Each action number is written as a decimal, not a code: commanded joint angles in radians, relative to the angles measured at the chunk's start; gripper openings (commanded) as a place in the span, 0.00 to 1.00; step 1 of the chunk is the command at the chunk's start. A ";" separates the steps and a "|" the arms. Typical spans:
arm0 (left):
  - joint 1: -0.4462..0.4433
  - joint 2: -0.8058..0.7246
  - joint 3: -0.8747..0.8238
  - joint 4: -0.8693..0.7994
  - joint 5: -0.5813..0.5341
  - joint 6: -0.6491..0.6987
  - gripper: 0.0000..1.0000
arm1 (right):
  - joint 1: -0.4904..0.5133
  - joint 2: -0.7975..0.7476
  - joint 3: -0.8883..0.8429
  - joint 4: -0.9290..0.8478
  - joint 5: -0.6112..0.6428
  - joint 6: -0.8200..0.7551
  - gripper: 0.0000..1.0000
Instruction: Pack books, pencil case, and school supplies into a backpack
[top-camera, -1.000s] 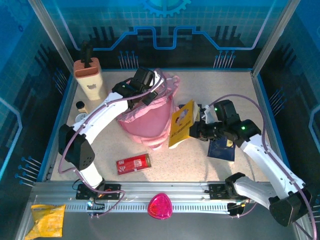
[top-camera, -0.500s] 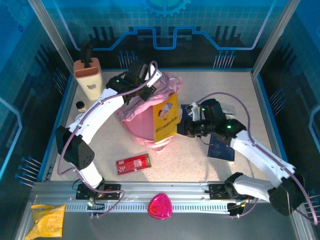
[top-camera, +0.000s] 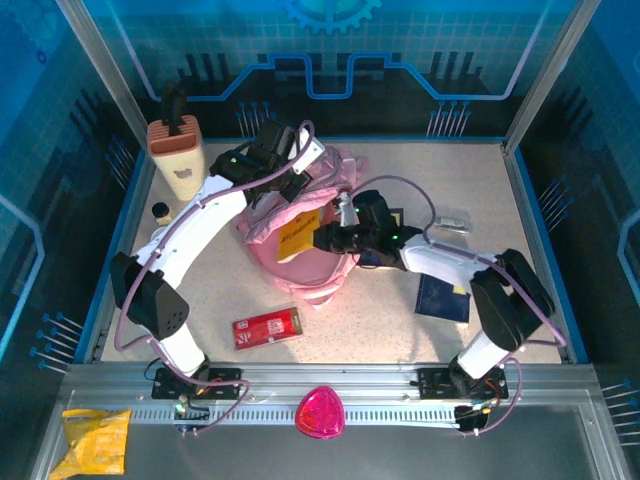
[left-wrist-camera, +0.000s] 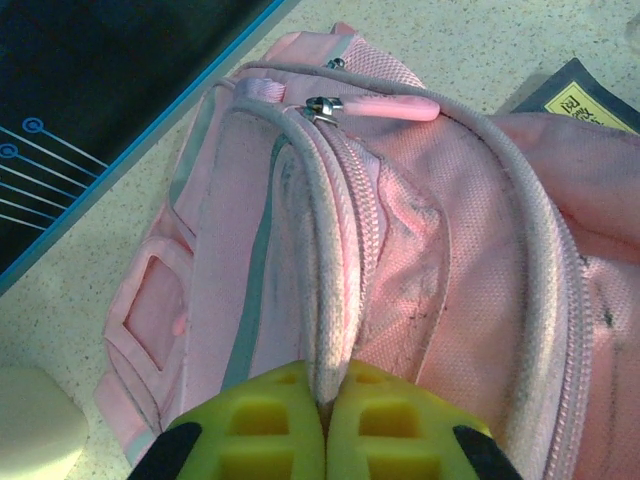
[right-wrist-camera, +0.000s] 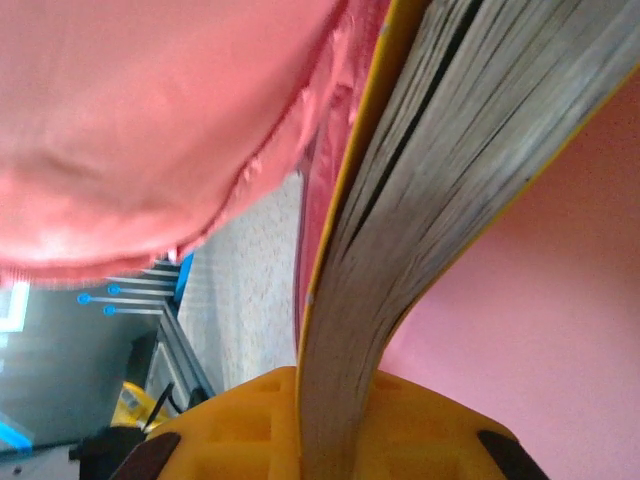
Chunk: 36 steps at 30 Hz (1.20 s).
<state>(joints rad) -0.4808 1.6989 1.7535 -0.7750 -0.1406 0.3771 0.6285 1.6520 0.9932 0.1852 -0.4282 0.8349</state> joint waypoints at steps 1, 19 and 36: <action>0.009 -0.033 0.057 0.057 0.061 0.023 0.00 | 0.000 0.080 0.087 0.215 0.022 -0.017 0.12; 0.035 -0.047 0.012 0.073 0.079 0.037 0.00 | 0.135 0.073 0.074 -0.253 0.424 -0.103 0.51; 0.071 -0.074 -0.026 0.033 0.122 0.075 0.00 | 0.089 0.237 0.211 -0.087 0.539 -0.097 0.17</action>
<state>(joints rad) -0.4274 1.6928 1.7264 -0.7803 -0.0559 0.4229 0.7506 1.9171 1.1896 0.0650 0.0536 0.7475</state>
